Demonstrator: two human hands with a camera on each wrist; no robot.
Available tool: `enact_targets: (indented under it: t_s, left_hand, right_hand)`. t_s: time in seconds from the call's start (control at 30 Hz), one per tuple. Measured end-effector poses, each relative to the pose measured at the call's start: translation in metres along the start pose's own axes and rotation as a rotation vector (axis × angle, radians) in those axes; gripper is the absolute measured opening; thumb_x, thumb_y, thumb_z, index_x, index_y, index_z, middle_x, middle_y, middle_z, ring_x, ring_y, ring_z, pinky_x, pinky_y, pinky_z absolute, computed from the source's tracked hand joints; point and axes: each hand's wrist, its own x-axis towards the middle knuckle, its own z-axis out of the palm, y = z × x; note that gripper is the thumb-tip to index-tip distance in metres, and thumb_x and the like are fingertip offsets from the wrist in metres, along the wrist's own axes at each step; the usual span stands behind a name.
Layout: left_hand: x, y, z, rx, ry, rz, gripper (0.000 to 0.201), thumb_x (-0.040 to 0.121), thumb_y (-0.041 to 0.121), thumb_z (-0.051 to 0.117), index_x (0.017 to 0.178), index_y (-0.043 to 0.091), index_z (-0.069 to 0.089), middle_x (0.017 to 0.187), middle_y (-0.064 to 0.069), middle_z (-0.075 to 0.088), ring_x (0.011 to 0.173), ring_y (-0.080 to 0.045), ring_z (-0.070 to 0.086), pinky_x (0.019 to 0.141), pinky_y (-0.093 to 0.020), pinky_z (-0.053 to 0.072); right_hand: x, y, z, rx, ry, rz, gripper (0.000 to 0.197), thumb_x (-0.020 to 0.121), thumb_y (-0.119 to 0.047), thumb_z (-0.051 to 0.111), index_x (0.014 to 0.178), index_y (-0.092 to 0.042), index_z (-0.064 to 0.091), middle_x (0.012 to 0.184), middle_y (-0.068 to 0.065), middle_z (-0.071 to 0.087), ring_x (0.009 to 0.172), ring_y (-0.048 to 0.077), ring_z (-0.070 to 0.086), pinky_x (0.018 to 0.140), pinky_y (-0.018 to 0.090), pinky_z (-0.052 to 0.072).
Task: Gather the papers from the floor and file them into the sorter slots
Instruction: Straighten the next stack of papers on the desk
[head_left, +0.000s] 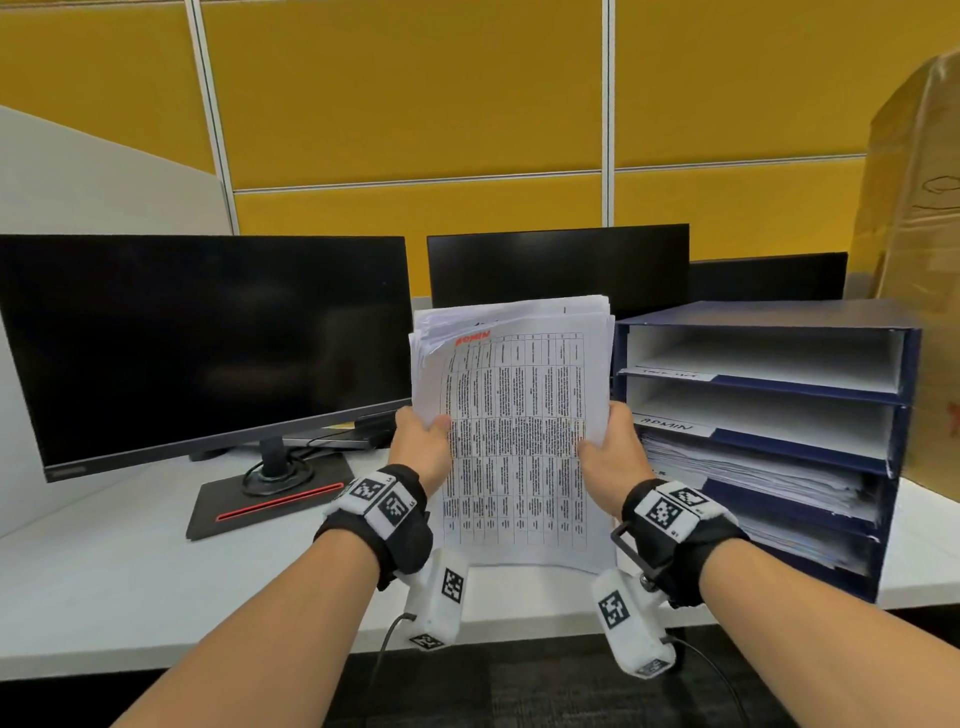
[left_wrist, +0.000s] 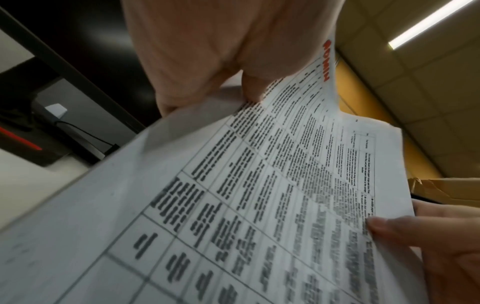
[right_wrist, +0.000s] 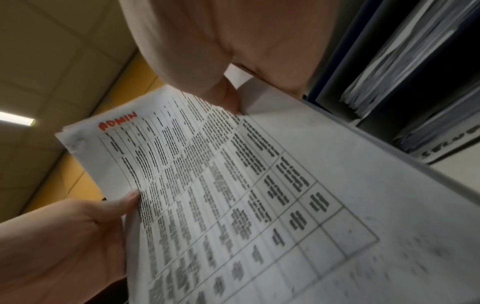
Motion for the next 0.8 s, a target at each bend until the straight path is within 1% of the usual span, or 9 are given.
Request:
enact_targets:
  t_s: [0.13, 0.23, 0.37, 0.4, 0.47, 0.53, 0.6, 0.7, 0.8]
  left_hand:
    - [0.003, 0.008, -0.003, 0.04, 0.003, -0.004, 0.034, 0.099, 0.023, 0.047, 0.126, 0.005, 0.041, 0.12, -0.012, 0.059, 0.1, -0.028, 0.061, 0.087, -0.041, 0.051]
    - [-0.002, 0.017, 0.007, 0.105, -0.06, -0.021, 0.038, 0.099, 0.019, 0.047, 0.132, 0.001, 0.04, 0.123, -0.016, 0.059, 0.096, -0.027, 0.06, 0.074, -0.035, 0.048]
    - [-0.019, 0.024, 0.035, 0.166, -0.119, -0.026, 0.042, 0.098, 0.019, 0.048, 0.133, -0.002, 0.038, 0.126, -0.019, 0.056, 0.111, -0.036, 0.058, 0.094, -0.042, 0.048]
    - [-0.024, 0.026, 0.043, 0.178, -0.145, -0.024, 0.042, 0.098, 0.019, 0.049, 0.132, -0.002, 0.039, 0.126, -0.019, 0.058, 0.111, -0.035, 0.059, 0.095, -0.043, 0.049]
    - [-0.033, 0.028, 0.059, 0.221, -0.213, 0.0, 0.04, 0.097, 0.02, 0.05, 0.131, 0.0, 0.045, 0.124, -0.017, 0.06, 0.108, -0.033, 0.062, 0.092, -0.041, 0.051]
    - [-0.043, 0.031, 0.075, 0.27, -0.284, 0.031, 0.037, 0.097, 0.019, 0.049, 0.129, 0.0, 0.05, 0.122, -0.017, 0.062, 0.104, -0.031, 0.063, 0.084, -0.036, 0.051]
    - [-0.054, 0.033, 0.089, 0.344, -0.334, 0.053, 0.034, 0.098, 0.018, 0.048, 0.126, -0.001, 0.052, 0.121, -0.017, 0.063, 0.104, -0.03, 0.062, 0.079, -0.033, 0.048]
    - [-0.068, 0.034, 0.105, 0.468, -0.392, 0.049, 0.035, 0.099, 0.02, 0.047, 0.126, -0.002, 0.053, 0.122, -0.017, 0.062, 0.105, -0.031, 0.061, 0.08, -0.031, 0.046]
    - [-0.077, 0.038, 0.112, 0.628, -0.425, 0.06, 0.035, 0.1, 0.025, 0.045, 0.123, 0.0, 0.056, 0.106, -0.011, 0.06, 0.089, -0.026, 0.054, 0.075, -0.029, 0.041]
  right_hand:
    - [0.002, -0.011, -0.017, -0.029, -0.026, 0.013, 0.034, 0.093, 0.002, 0.045, 0.123, -0.013, 0.037, 0.112, 0.005, 0.055, 0.097, 0.023, 0.057, 0.072, 0.027, 0.048]
    - [0.005, -0.016, -0.039, -0.144, -0.09, 0.097, 0.027, 0.089, -0.002, 0.048, 0.115, -0.008, 0.042, 0.107, 0.012, 0.059, 0.094, 0.028, 0.062, 0.067, 0.035, 0.055]
    - [0.0, -0.006, -0.072, -0.223, -0.078, 0.234, 0.035, 0.086, -0.001, 0.046, 0.121, 0.001, 0.042, 0.118, 0.024, 0.057, 0.106, 0.038, 0.06, 0.091, 0.051, 0.051]
    - [-0.007, -0.006, -0.082, -0.292, -0.077, 0.227, 0.035, 0.086, -0.001, 0.046, 0.121, 0.001, 0.042, 0.12, 0.024, 0.057, 0.106, 0.038, 0.06, 0.09, 0.051, 0.052]
    - [-0.023, -0.004, -0.101, -0.444, -0.082, 0.225, 0.033, 0.089, 0.001, 0.046, 0.122, 0.006, 0.045, 0.12, 0.024, 0.056, 0.102, 0.036, 0.06, 0.08, 0.039, 0.055]
    - [-0.039, -0.006, -0.119, -0.603, -0.142, 0.245, 0.033, 0.092, -0.001, 0.045, 0.124, 0.007, 0.052, 0.123, 0.021, 0.059, 0.103, 0.035, 0.059, 0.067, 0.026, 0.046]
    - [-0.058, -0.01, -0.133, -0.87, -0.24, 0.259, 0.033, 0.097, -0.002, 0.039, 0.125, -0.002, 0.057, 0.126, 0.012, 0.061, 0.103, 0.03, 0.057, 0.071, 0.025, 0.042]
    - [-0.066, -0.006, -0.149, -1.083, -0.325, 0.237, 0.034, 0.098, -0.002, 0.038, 0.125, -0.004, 0.059, 0.126, 0.011, 0.061, 0.104, 0.03, 0.056, 0.078, 0.028, 0.041]
    - [-0.069, -0.003, -0.161, -1.226, -0.415, 0.145, 0.034, 0.099, -0.004, 0.038, 0.129, -0.004, 0.055, 0.131, 0.013, 0.056, 0.113, 0.03, 0.054, 0.094, 0.031, 0.041]
